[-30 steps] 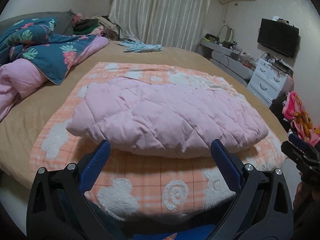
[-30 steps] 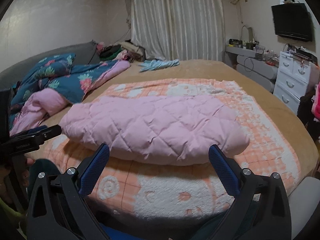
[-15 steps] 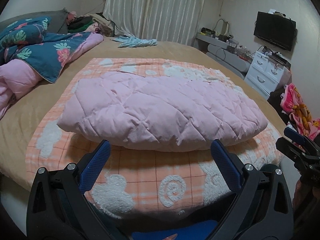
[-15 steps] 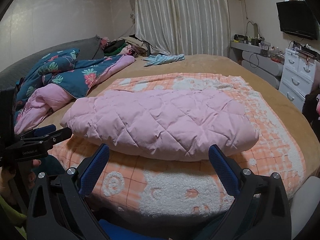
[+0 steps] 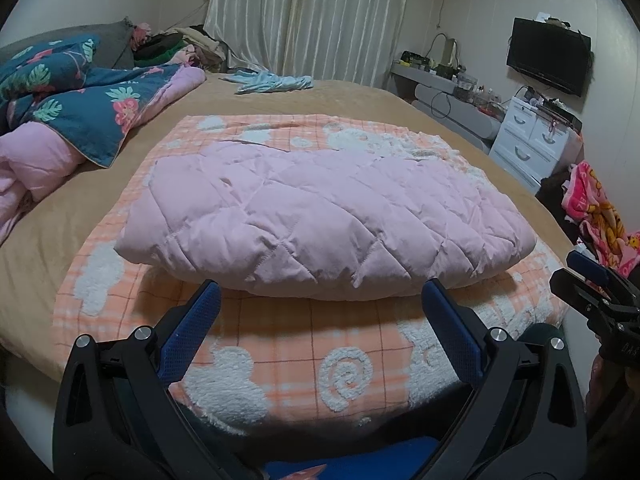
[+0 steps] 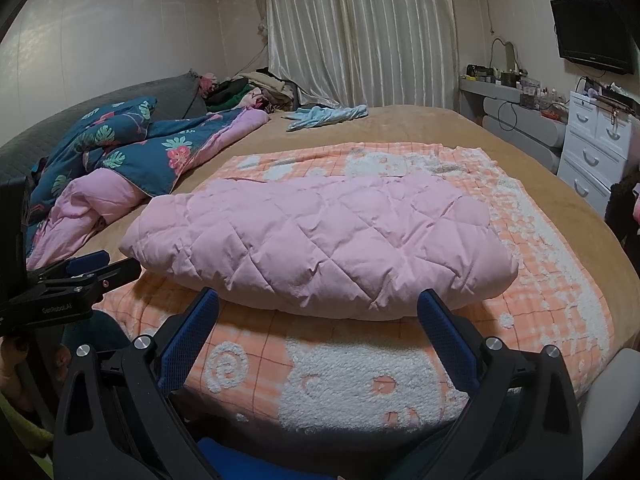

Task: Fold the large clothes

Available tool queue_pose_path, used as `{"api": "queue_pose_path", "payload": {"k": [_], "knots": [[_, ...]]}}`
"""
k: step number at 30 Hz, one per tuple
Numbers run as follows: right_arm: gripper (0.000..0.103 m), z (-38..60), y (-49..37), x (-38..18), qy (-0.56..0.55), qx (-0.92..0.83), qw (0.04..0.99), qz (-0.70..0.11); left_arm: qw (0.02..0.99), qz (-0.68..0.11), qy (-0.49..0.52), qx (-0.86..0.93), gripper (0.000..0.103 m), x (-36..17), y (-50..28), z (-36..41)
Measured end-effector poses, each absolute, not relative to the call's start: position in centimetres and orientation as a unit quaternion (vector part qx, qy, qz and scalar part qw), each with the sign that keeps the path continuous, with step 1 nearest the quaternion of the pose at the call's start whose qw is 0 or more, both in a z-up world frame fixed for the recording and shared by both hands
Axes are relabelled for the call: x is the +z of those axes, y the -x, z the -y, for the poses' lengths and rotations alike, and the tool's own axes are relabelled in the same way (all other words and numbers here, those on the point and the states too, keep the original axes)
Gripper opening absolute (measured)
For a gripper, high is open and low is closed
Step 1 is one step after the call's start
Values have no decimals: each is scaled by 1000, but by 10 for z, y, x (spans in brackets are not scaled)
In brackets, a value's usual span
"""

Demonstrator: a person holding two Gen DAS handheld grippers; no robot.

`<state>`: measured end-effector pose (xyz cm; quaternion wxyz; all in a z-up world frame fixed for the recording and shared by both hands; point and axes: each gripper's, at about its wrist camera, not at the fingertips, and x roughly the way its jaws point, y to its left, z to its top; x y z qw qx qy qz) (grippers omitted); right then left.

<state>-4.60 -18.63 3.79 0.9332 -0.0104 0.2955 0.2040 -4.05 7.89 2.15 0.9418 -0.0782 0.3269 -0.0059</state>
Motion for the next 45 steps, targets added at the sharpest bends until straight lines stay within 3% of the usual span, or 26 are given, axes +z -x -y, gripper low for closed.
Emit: {"api": "queue_pose_path", "payload": {"k": [45], "knots": [[99, 186, 49, 41, 18, 205, 933, -294, 941, -328, 84, -4, 94, 26, 42, -82]]}}
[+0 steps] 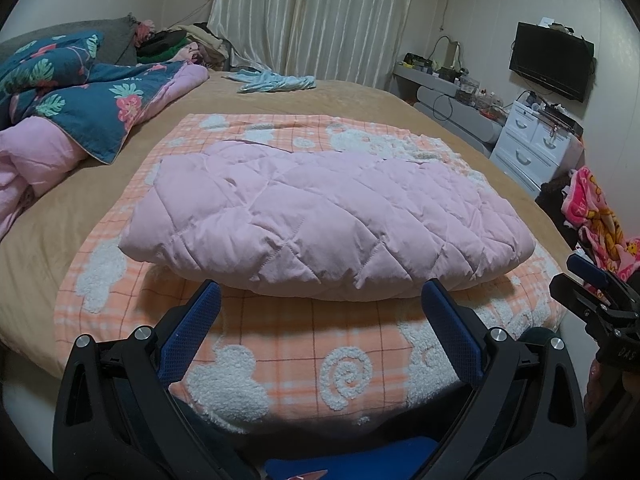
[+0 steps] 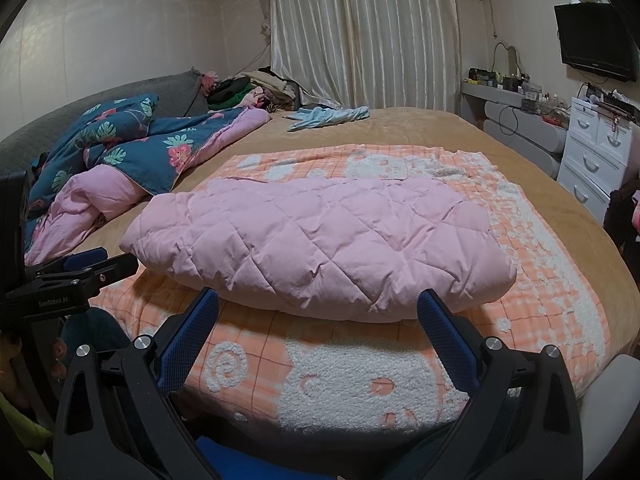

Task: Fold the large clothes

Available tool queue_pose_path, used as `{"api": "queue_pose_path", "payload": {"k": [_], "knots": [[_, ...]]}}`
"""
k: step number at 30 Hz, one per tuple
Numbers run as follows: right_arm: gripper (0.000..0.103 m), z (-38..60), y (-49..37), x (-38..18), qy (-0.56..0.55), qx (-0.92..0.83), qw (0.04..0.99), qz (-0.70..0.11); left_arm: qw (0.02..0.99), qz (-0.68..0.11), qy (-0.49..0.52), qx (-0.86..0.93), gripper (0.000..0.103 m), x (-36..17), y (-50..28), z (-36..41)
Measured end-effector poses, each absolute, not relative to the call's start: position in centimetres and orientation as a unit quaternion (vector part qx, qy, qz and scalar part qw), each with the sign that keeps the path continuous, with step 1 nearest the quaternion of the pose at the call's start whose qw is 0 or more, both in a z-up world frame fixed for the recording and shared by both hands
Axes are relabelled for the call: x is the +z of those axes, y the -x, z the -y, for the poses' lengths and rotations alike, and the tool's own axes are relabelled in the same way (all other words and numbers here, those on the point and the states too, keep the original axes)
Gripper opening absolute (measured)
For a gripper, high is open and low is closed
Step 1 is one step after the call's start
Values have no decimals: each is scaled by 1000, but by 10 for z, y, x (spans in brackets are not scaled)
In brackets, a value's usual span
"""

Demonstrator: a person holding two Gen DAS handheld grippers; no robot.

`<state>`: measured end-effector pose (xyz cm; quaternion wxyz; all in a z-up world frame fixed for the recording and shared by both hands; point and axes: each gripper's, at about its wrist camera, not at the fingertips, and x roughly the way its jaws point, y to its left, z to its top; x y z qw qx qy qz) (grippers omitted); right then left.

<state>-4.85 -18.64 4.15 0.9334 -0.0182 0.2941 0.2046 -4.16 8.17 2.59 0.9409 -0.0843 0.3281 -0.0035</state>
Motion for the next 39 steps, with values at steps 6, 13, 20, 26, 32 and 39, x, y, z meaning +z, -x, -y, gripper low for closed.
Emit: {"api": "queue_pose_path", "payload": {"k": [6, 13, 20, 26, 32, 39], "knots": [[99, 186, 48, 43, 20, 204, 933, -294, 941, -327, 85, -4, 94, 26, 42, -81], [99, 186, 46, 43, 23, 202, 934, -294, 941, -328, 87, -7, 94, 26, 41, -81], [99, 188, 42, 42, 26, 191, 936, -294, 942, -327, 79, -2, 94, 25, 40, -81], [99, 195, 39, 40, 25, 175, 940, -291, 939, -333, 81, 9, 94, 19, 36, -83], [99, 215, 32, 37, 5, 146, 946, -288, 932, -348, 97, 36, 94, 10, 28, -96], [99, 316, 10, 28, -48, 11, 960, -274, 916, -354, 150, 118, 94, 2, -7, -181]]}}
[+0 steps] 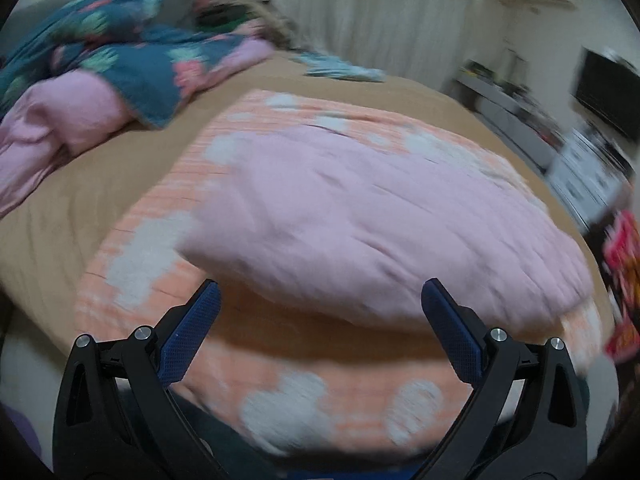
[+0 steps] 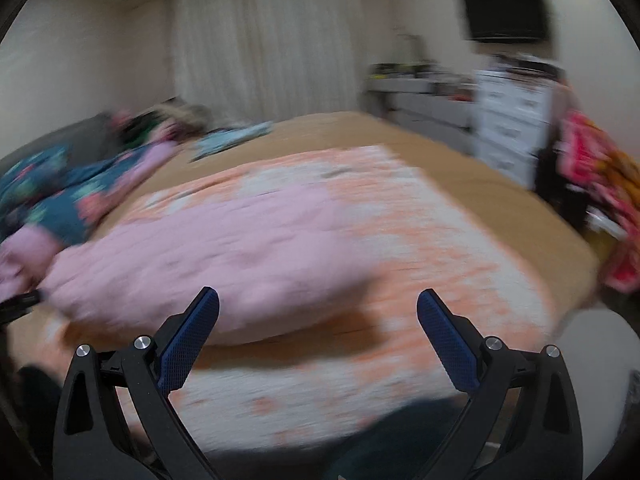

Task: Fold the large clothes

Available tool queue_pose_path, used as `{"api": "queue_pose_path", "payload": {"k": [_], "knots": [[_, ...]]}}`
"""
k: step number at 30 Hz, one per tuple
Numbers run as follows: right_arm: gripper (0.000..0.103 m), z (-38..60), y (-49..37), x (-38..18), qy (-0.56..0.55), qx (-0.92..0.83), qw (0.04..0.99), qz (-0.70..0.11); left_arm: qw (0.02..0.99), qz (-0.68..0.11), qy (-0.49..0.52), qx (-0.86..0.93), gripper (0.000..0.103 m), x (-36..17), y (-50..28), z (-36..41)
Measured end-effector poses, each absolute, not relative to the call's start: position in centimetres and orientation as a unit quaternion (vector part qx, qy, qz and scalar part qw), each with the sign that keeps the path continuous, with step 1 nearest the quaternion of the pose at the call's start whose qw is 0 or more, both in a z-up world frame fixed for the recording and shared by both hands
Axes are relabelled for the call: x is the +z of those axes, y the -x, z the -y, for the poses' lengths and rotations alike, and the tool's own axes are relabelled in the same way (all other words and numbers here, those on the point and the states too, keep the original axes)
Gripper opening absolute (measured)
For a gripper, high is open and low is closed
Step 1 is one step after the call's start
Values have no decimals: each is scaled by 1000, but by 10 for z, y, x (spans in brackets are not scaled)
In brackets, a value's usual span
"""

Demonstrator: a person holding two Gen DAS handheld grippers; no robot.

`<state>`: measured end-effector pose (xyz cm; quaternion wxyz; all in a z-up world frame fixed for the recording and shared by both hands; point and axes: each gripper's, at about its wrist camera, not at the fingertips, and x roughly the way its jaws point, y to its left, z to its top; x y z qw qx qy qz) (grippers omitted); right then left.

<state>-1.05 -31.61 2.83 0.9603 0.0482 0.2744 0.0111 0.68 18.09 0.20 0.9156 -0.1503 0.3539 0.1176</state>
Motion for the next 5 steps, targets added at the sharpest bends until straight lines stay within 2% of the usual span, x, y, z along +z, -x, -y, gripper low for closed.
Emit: {"api": "queue_pose_path", "payload": {"k": [2, 5], "knots": [[99, 368, 0, 18, -58, -66, 957, -275, 908, -350, 170, 155, 94, 0, -18, -224], [99, 468, -22, -20, -64, -208, 923, -318, 887, -348, 185, 241, 94, -9, -40, -304]]}}
